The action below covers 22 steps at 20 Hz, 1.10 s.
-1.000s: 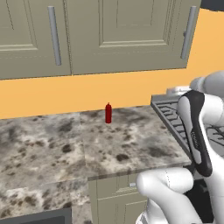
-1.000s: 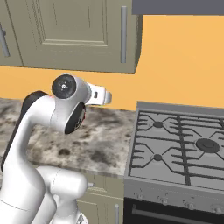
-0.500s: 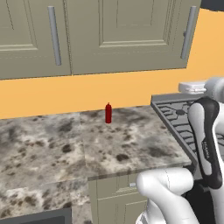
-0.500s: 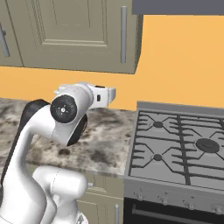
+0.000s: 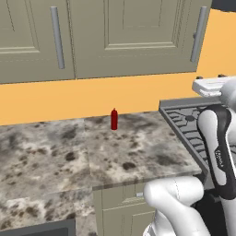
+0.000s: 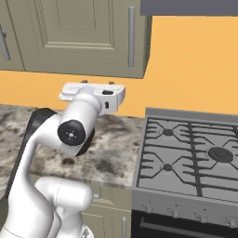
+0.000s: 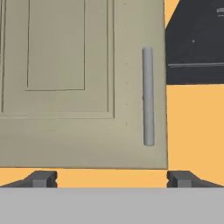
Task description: Pick the sponge and dish brush from the cabinet and place them on the counter.
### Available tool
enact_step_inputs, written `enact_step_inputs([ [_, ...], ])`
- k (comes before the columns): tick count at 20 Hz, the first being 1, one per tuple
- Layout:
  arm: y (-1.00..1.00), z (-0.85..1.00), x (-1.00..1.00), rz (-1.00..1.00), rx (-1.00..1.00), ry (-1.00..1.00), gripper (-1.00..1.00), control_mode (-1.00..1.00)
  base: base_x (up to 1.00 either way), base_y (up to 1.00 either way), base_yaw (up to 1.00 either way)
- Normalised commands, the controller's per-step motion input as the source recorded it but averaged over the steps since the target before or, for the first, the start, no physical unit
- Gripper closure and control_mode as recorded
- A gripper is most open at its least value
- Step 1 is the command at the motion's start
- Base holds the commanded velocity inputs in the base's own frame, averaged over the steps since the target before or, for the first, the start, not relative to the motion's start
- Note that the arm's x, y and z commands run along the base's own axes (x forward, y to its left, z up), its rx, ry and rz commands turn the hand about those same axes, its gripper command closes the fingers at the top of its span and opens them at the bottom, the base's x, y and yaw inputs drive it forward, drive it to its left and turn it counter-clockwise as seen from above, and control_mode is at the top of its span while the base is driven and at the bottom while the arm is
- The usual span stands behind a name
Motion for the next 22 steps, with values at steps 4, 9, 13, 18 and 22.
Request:
enact_step_inputs([
  [4, -0.11, 0.3, 0.0, 0.0, 0.0, -0.17, -1.0, -1.0, 0.0, 0.0, 0.0],
  [9, -0.12, 0.3, 0.05, 0.0, 0.0, -0.1, -1.0, -1.0, 0.0, 0.0, 0.0],
  [13, -0.17, 0.29, 0.15, 0.0, 0.0, 0.0, -1.0, -1.0, 0.0, 0.0, 0.0],
  [18, -0.2, 0.18, 0.25, 0.0, 0.0, 0.06, -1.0, -1.0, 0.0, 0.0, 0.0],
  [22, -0.16, 0.02, 0.31, 0.0, 0.0, 0.05, -1.0, -1.0, 0.0, 0.0, 0.0],
])
